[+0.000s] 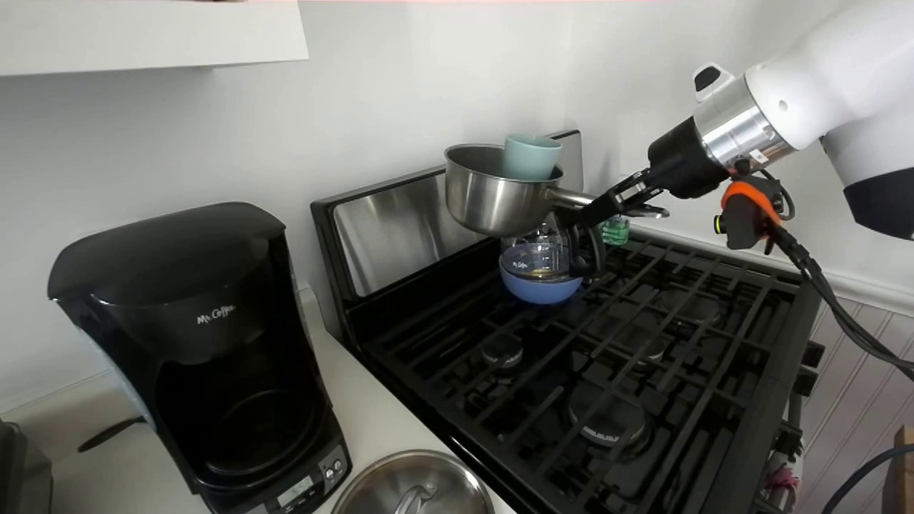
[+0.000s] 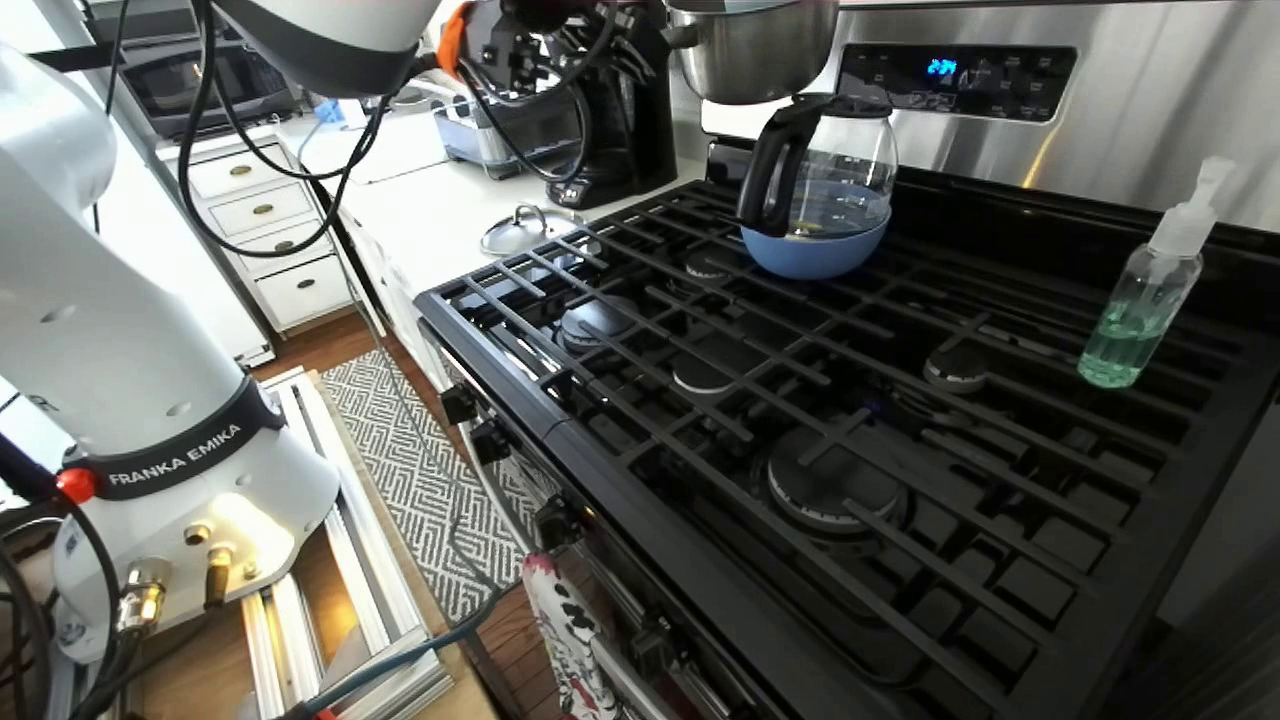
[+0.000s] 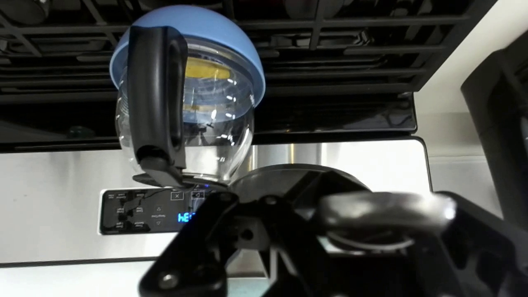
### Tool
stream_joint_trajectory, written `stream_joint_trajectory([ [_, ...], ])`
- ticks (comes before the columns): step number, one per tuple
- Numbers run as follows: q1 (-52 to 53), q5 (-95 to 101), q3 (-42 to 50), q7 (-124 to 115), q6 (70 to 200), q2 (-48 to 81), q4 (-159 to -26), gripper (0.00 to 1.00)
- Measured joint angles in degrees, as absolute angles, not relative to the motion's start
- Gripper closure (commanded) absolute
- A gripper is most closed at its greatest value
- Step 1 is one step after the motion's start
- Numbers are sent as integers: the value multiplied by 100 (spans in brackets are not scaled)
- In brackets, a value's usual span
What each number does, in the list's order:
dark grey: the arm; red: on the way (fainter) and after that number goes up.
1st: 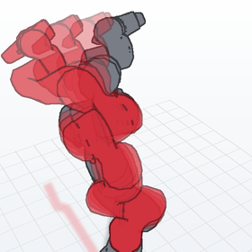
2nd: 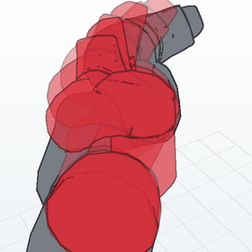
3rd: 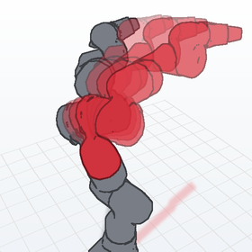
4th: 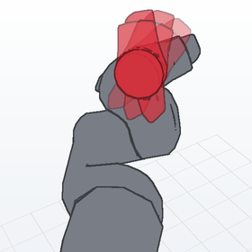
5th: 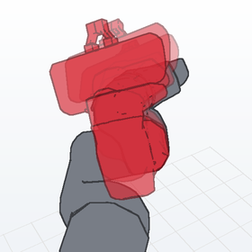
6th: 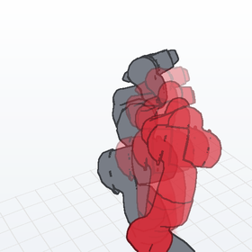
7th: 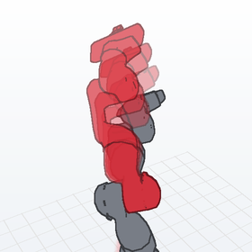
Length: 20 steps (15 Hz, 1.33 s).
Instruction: Pick up the silver pot and put it on the bottom right cooker of the stove
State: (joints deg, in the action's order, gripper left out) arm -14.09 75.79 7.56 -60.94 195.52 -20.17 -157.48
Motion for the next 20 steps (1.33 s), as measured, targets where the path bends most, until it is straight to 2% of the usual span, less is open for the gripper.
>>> stream_joint_trajectory([
  [8, -1388, 7550, 1082, -6785, 19354, -2732, -15624, 97],
  [10, -1402, 7535, 1280, -6960, 19141, -2882, -15591, 97],
  [14, -1410, 6091, 1685, -6117, 18563, -3197, -15699, 97],
  [20, -1497, 6050, 2263, -6176, 17631, -3506, -15703, 97],
])
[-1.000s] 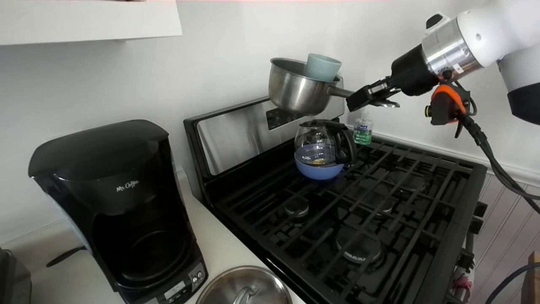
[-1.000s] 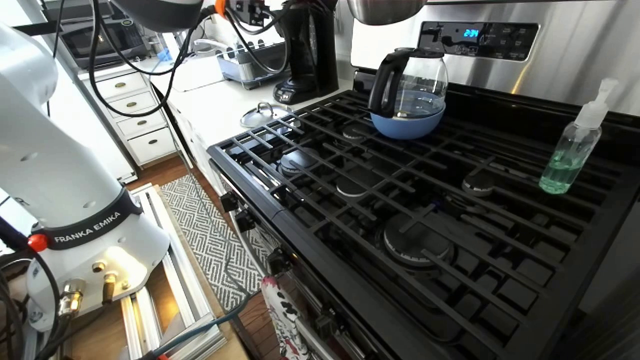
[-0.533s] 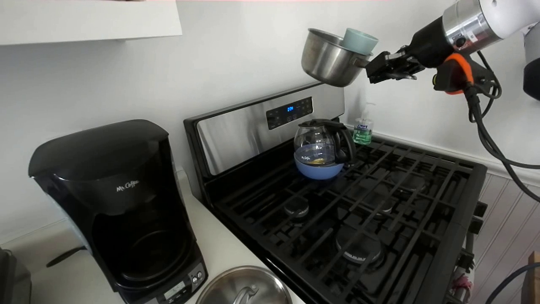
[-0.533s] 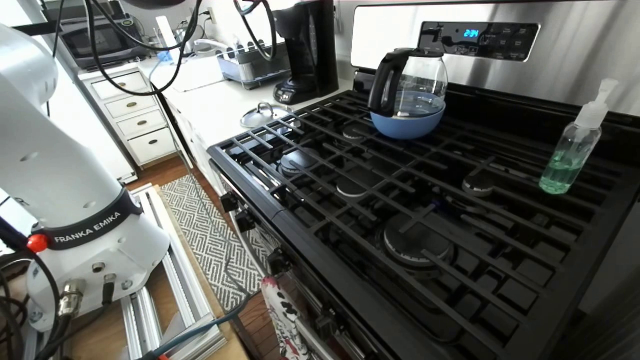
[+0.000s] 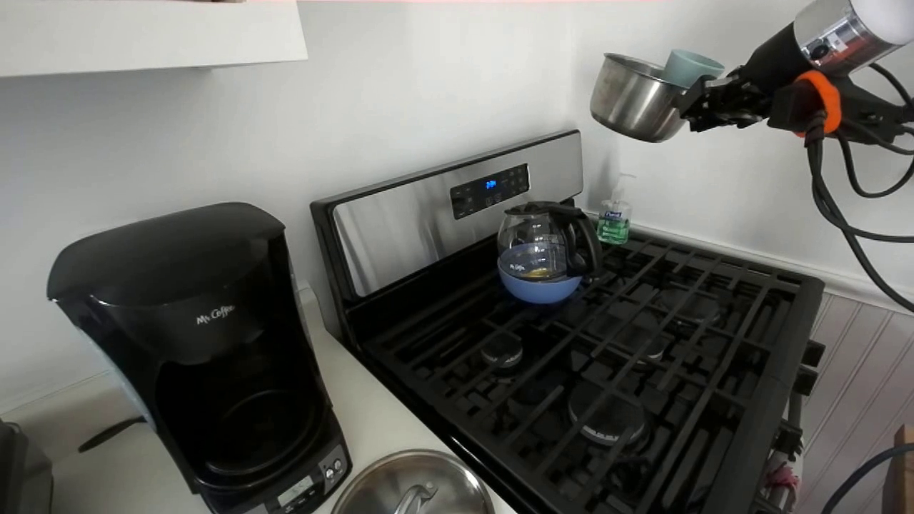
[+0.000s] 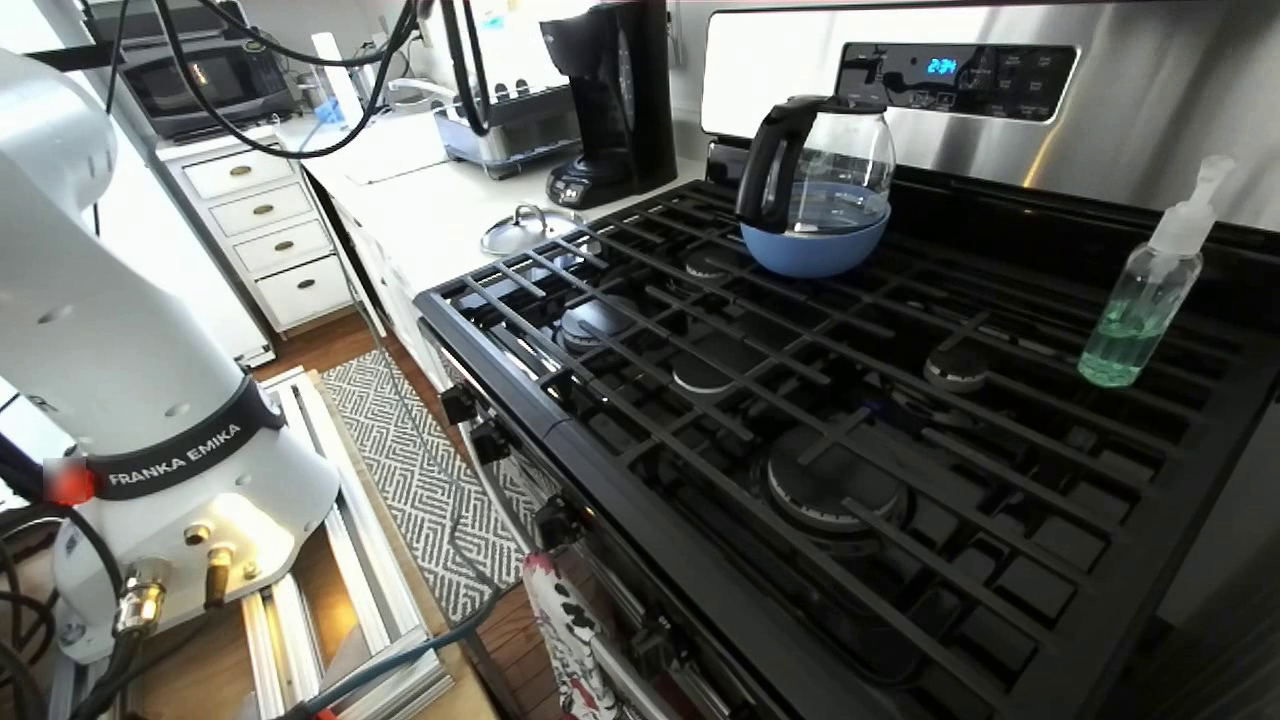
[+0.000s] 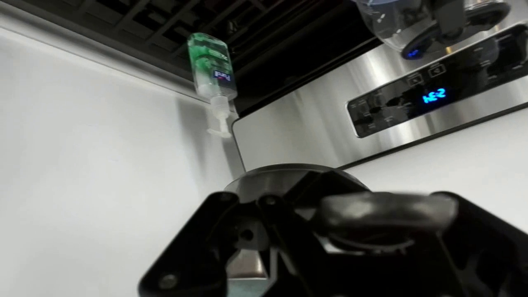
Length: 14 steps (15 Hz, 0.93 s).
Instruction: Pick up the silver pot and put it on the bottom right cooker of the stove
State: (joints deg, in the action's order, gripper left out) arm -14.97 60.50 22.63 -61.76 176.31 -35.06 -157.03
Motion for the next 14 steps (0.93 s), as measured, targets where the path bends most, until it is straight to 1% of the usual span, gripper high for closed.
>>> stream_joint_trajectory([
  [7, -2129, 6126, 2223, -6465, 16913, -3418, -15896, 97],
  [11, -2767, 6749, 1720, -7338, 16881, -3240, -15959, 97],
  [14, -3031, 7178, 1332, -8000, 16807, -3034, -16016, 97],
])
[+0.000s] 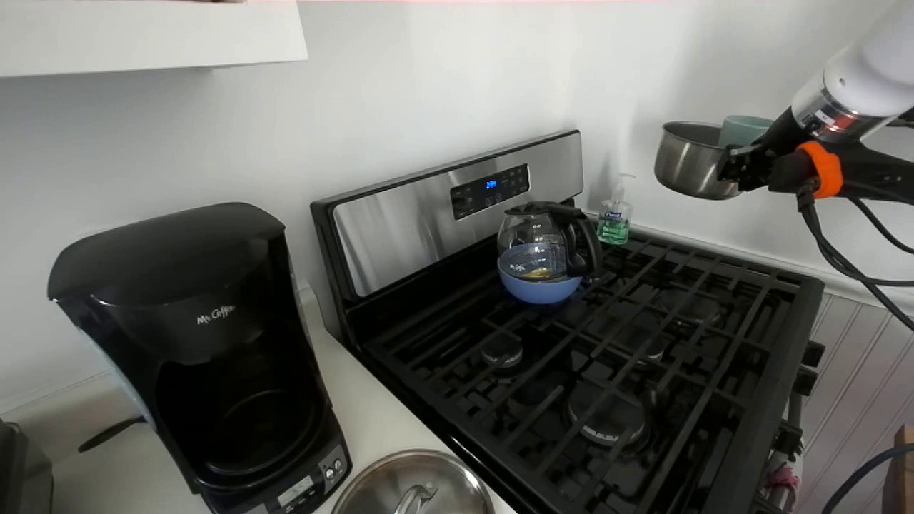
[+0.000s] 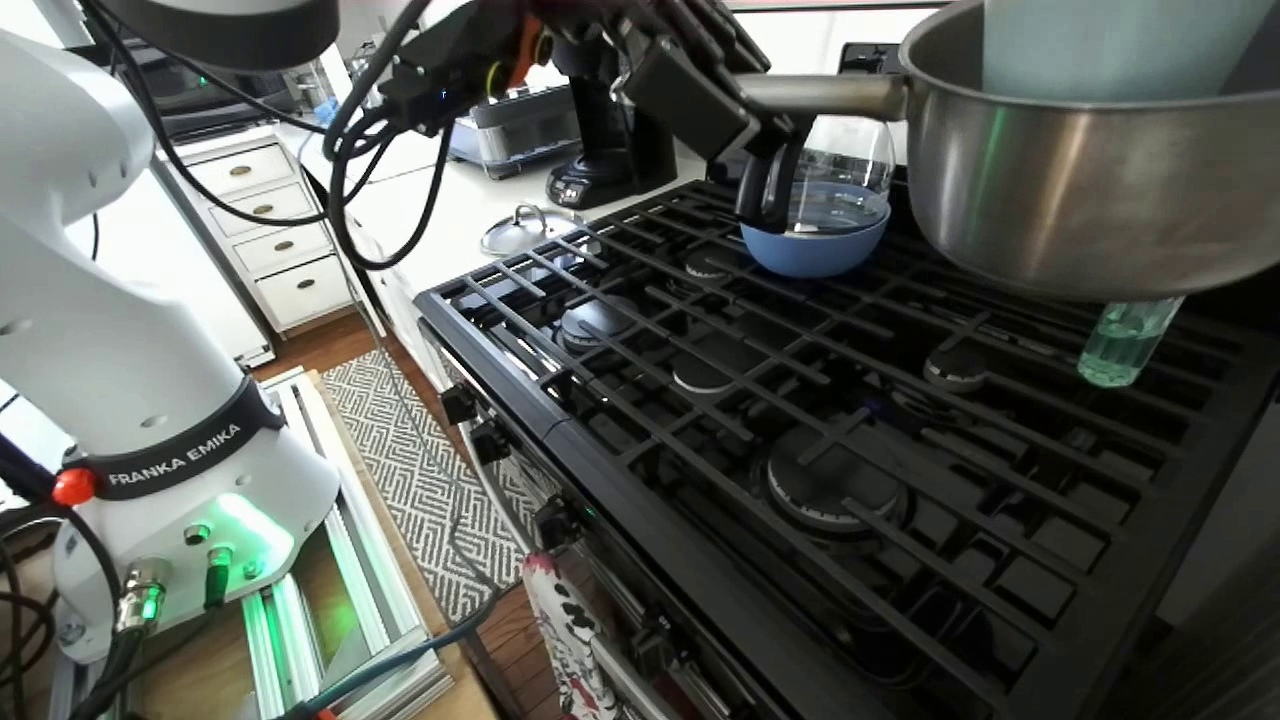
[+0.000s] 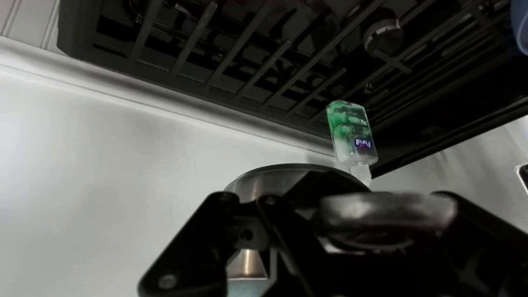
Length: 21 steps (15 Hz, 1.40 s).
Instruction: Pick up the silver pot and put it on the bottom right cooker of the stove
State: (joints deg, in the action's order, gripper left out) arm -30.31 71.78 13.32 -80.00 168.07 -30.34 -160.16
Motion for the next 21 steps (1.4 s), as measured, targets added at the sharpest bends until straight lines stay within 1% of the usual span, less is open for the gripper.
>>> stream_joint_trajectory([
  [2, -3088, 7433, 1095, -8440, 16746, -2826, -16042, 97],
  [3, -3100, 7559, 981, -8666, 16698, -2721, -16042, 90],
  [5, -3117, 7737, 803, -9037, 16605, -2575, -16041, 90],
  [6, -3127, 7766, 763, -9105, 16597, -2546, -16040, 97],
  [15, -3147, 7754, 780, -9372, 16580, -1894, -16031, 97],
  [18, -3153, 7834, 764, -9816, 16580, -1750, -16006, 97],
  [21, -3155, 8319, 692, -10610, 16573, -1719, -15930, 97],
])
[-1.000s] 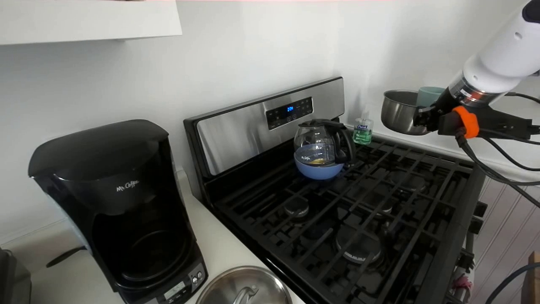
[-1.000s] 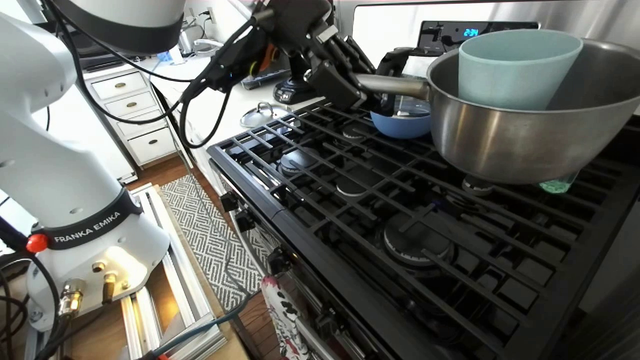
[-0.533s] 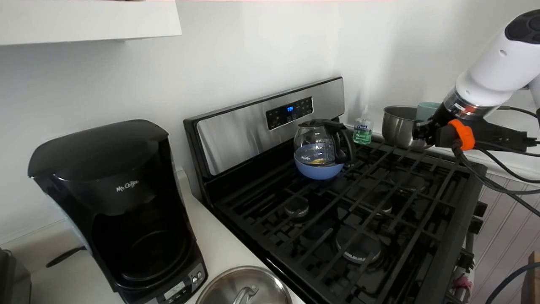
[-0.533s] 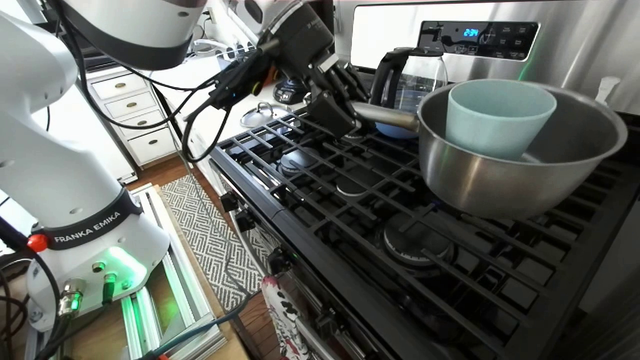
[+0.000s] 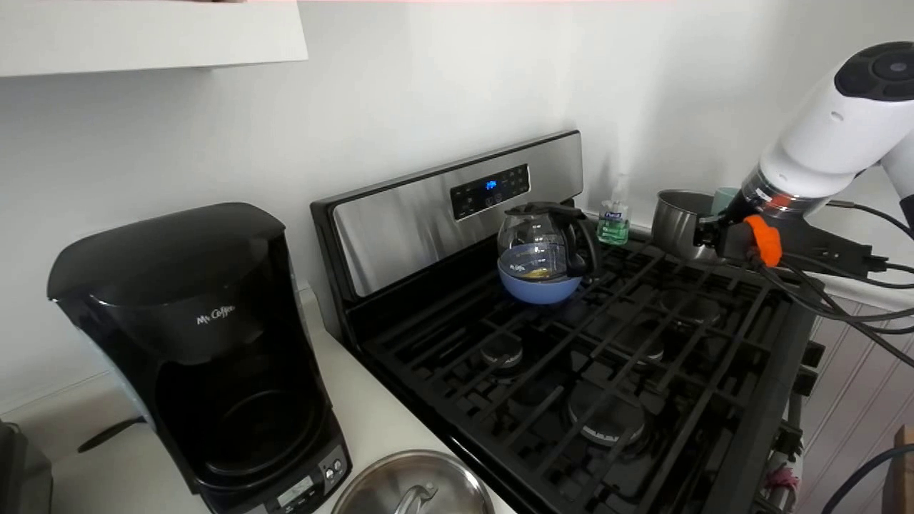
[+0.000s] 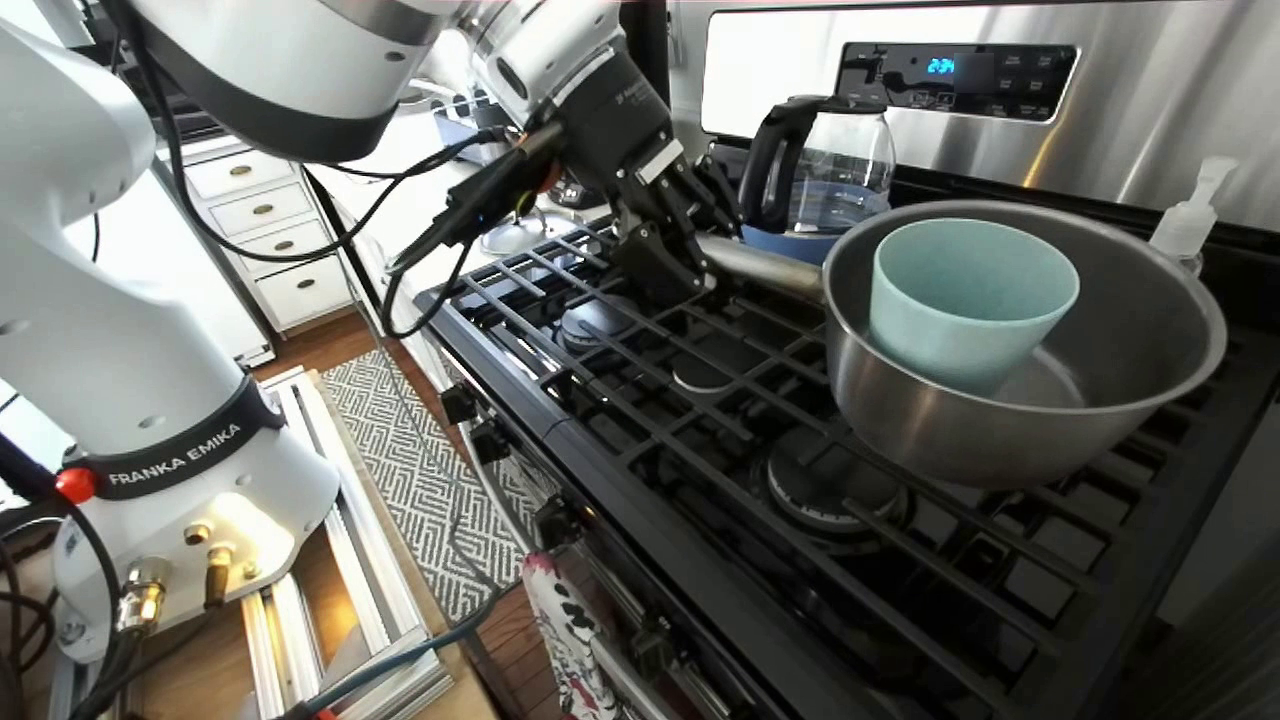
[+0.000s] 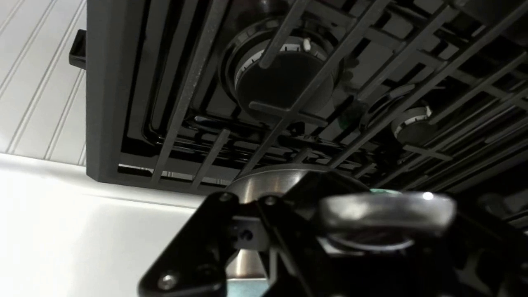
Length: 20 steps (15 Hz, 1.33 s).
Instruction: Pick up the silver pot and put it on the bottom right cooker of the stove
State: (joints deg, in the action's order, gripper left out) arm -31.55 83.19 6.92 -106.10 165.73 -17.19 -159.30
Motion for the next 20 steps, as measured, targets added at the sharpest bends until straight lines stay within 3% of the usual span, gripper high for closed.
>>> stream_joint_trajectory([
  [10, -3121, 9289, 289, -12627, 15862, -1188, -15733, 97],
  [18, -3055, 9352, 53, -12948, 15505, -417, -15351, 97],
  [19, -3041, 9352, 23, -12948, 15436, -358, -15309, 76],
  [20, -3032, 9352, -7, -12947, 15380, -303, -15269, 64],
])
